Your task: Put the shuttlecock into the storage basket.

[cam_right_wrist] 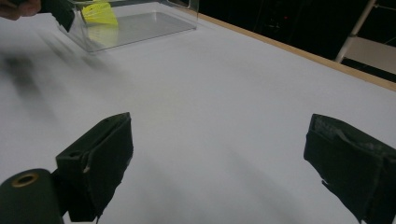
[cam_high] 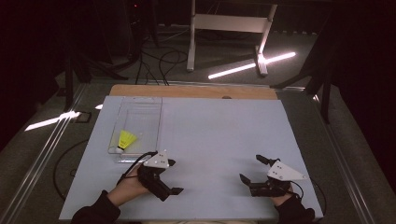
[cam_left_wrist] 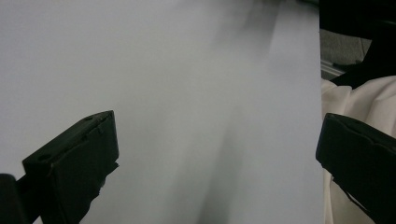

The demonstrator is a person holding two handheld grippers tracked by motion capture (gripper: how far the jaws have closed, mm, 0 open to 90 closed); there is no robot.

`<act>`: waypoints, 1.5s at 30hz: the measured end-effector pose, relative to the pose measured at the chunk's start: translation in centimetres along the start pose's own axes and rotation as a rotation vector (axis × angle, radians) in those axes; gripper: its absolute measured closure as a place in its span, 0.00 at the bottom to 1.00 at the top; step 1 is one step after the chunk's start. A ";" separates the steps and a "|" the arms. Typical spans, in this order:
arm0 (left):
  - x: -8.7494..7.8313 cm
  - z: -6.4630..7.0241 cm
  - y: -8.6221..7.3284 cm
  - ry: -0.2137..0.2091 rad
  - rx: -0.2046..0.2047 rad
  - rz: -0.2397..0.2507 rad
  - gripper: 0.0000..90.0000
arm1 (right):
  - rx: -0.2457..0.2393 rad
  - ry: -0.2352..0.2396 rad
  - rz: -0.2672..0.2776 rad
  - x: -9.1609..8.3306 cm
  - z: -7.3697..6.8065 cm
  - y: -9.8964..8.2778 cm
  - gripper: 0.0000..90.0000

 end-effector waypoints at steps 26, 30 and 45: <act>-2.1 -1.2 -6.0 0.110 -0.130 0.035 0.00 | 0.002 0.002 -0.004 0.0 -0.1 0.0 0.09; -2.2 -1.5 -6.7 0.147 -0.161 0.030 0.00 | 0.003 0.001 -0.004 0.0 0.0 0.0 0.09; -2.4 -1.9 -7.7 0.232 -0.254 0.031 0.00 | 0.002 -0.001 -0.010 0.0 0.0 -0.2 0.09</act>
Point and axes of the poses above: each handheld gripper's, and its own axes: x roughly forward along the jaws, y roughly out of its top, z roughly to its right, the point moved 5 cm from there along x, roughly forward along the jaws, and after that the axes turned 8 degrees about y, right-handed, at the moved point
